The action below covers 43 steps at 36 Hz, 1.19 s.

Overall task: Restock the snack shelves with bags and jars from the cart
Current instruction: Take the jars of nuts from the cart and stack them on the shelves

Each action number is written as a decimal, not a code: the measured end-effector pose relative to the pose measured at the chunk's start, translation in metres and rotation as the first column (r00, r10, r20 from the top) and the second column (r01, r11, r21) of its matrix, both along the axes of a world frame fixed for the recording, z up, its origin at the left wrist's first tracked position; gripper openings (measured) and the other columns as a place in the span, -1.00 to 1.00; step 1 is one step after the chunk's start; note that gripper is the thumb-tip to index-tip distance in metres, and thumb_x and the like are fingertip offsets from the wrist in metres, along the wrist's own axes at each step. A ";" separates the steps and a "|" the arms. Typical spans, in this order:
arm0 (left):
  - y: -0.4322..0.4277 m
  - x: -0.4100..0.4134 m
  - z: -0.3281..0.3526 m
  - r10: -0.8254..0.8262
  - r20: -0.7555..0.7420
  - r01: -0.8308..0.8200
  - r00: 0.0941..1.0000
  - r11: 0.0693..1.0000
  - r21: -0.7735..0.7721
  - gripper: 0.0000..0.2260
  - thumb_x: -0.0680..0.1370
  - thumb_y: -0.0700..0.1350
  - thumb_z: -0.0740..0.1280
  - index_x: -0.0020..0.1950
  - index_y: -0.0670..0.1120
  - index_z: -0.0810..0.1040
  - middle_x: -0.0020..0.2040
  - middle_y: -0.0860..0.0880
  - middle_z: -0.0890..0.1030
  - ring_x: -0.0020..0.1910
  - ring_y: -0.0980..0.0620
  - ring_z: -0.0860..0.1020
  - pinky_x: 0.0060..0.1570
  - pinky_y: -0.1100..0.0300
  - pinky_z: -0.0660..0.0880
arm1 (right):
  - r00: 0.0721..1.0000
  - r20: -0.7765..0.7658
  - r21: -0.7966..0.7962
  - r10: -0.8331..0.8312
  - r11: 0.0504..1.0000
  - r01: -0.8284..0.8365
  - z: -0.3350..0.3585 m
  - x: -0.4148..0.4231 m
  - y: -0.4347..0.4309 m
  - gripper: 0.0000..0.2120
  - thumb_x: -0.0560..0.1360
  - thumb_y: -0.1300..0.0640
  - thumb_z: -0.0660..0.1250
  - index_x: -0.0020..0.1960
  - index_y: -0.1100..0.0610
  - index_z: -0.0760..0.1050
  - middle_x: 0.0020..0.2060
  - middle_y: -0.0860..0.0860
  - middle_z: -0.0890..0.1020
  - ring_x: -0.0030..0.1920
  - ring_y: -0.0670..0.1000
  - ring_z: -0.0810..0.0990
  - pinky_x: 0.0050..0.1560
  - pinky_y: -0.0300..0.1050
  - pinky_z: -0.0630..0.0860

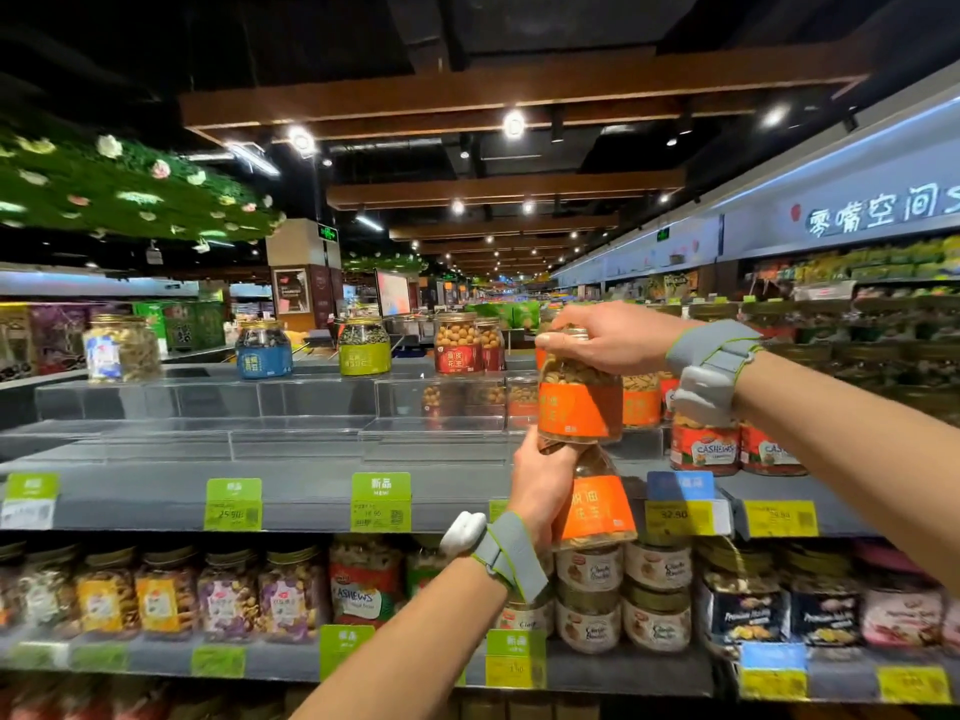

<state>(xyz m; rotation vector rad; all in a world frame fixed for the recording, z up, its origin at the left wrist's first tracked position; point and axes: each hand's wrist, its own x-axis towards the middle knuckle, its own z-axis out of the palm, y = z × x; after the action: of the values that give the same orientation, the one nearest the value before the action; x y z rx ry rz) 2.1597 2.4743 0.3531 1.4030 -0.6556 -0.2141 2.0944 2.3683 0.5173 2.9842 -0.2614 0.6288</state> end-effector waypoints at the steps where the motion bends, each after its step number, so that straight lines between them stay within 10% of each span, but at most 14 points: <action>1: 0.000 0.000 0.001 0.003 -0.002 -0.003 1.000 1.000 0.000 -0.48 0.13 0.24 0.36 0.03 0.07 0.58 -0.02 -0.05 0.70 -0.01 -0.09 0.67 0.10 -0.14 0.61 | 0.999 0.001 -0.097 -0.036 0.995 0.036 0.002 0.000 -0.001 -0.22 0.42 -0.55 -0.09 0.39 -0.10 0.39 0.29 0.09 0.58 0.21 0.13 0.55 0.14 0.01 0.47; 4: -0.002 0.003 0.000 0.002 -0.007 -0.002 1.000 1.000 0.011 -0.55 0.18 0.19 0.36 0.01 0.06 0.57 -0.01 -0.06 0.69 0.01 -0.10 0.67 0.12 -0.16 0.60 | 0.998 -0.045 -0.156 -0.040 0.987 0.032 0.009 -0.001 -0.002 -0.46 0.57 -0.39 0.03 0.37 -0.10 0.42 0.28 0.09 0.58 0.15 0.10 0.54 0.06 -0.02 0.45; 9: -0.008 0.007 -0.001 -0.017 -0.014 0.017 1.000 0.999 0.034 -0.62 0.30 0.13 0.40 0.08 0.08 0.57 -0.01 -0.07 0.70 -0.03 -0.12 0.68 0.09 -0.21 0.61 | 0.979 -0.041 0.283 0.200 0.942 -0.181 0.014 -0.009 0.000 -0.71 0.64 0.03 0.21 0.35 -0.10 0.48 0.31 -0.05 0.53 0.21 -0.05 0.49 0.10 -0.12 0.47; 18: -0.019 0.009 0.000 -0.057 -0.015 0.058 0.998 0.997 0.051 -0.77 0.42 0.06 0.40 0.06 0.13 0.59 -0.02 -0.06 0.71 -0.02 -0.13 0.69 0.09 -0.22 0.61 | 0.997 -0.031 0.191 0.064 0.980 -0.057 0.010 -0.008 -0.017 -0.28 0.41 -0.47 0.14 0.44 -0.10 0.37 0.41 0.00 0.46 0.31 0.06 0.47 0.19 -0.07 0.39; 38: 0.000 0.039 0.038 0.073 0.078 -0.074 0.994 0.997 0.009 -0.16 0.08 0.43 0.58 0.26 0.12 0.49 0.19 -0.03 0.64 0.07 0.00 0.67 0.13 -0.08 0.62 | 0.983 0.026 0.031 -0.179 0.983 0.178 -0.037 0.002 -0.091 -0.32 0.47 -0.43 0.24 0.35 0.05 0.44 0.18 0.14 0.58 0.10 0.15 0.56 0.00 -0.05 0.46; 43: -0.002 0.036 0.045 0.027 0.139 -0.027 0.990 1.000 -0.005 -0.28 0.25 0.16 0.65 0.33 0.02 0.49 0.16 0.00 0.63 0.08 0.10 0.65 0.04 0.21 0.61 | 0.982 -0.010 -0.024 -0.189 0.982 0.188 -0.056 0.014 -0.101 -0.44 0.42 -0.40 0.35 0.14 0.04 0.43 -0.06 0.05 0.51 -0.05 0.06 0.44 -0.11 -0.06 0.38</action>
<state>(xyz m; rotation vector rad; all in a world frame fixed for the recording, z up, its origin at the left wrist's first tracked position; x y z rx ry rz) 2.1954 2.4725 0.3978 1.4325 -0.7508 -0.0941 2.1080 2.2671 0.4609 2.8933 -0.5247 0.5873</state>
